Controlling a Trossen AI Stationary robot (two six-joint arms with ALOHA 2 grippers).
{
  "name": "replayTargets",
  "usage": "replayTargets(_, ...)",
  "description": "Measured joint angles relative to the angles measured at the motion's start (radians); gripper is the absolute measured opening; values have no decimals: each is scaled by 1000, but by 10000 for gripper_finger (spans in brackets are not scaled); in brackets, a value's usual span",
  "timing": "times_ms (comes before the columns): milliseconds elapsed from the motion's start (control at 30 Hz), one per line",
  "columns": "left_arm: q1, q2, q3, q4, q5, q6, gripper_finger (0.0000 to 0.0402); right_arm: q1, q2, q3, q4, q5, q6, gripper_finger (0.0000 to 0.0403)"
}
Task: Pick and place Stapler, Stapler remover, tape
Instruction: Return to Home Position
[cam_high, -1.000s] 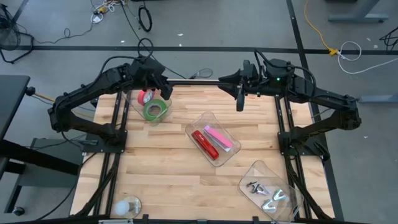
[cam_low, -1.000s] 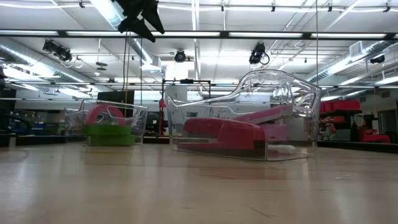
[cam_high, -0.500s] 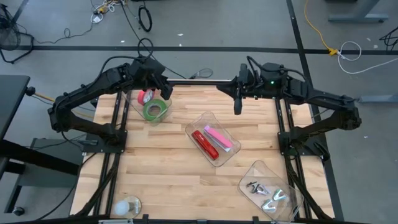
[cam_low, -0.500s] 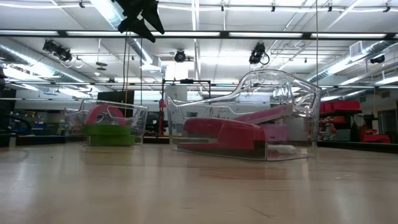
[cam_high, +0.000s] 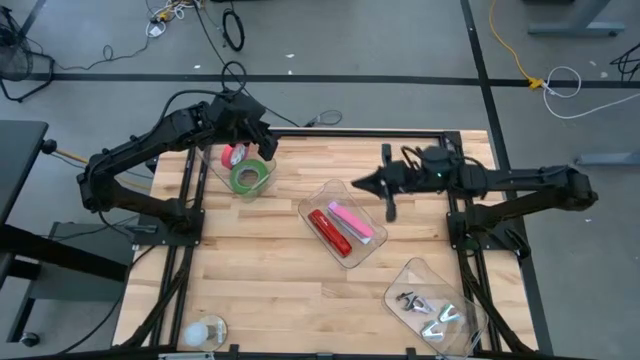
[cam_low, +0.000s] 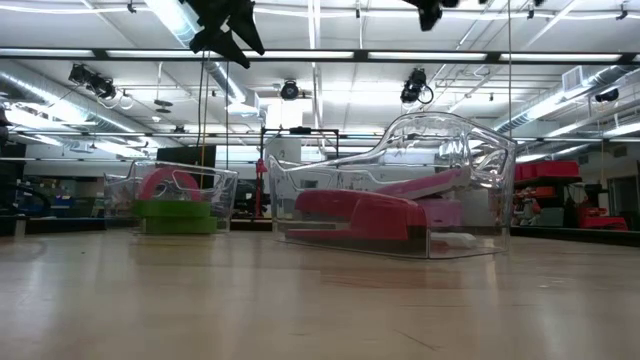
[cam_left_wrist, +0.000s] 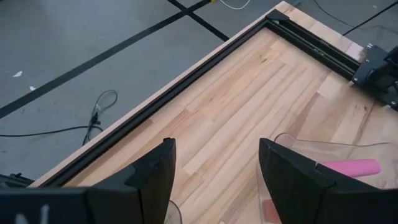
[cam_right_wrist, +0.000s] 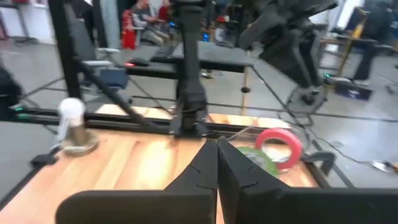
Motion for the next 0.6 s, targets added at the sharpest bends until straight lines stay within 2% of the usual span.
replayTargets(433,0,0,0,2,0,0,232,30,-377,-461,97,-8,39,2)
replayTargets(600,0,0,0,6,0,0,232,3,-513,-628,149,-7,-32,1)
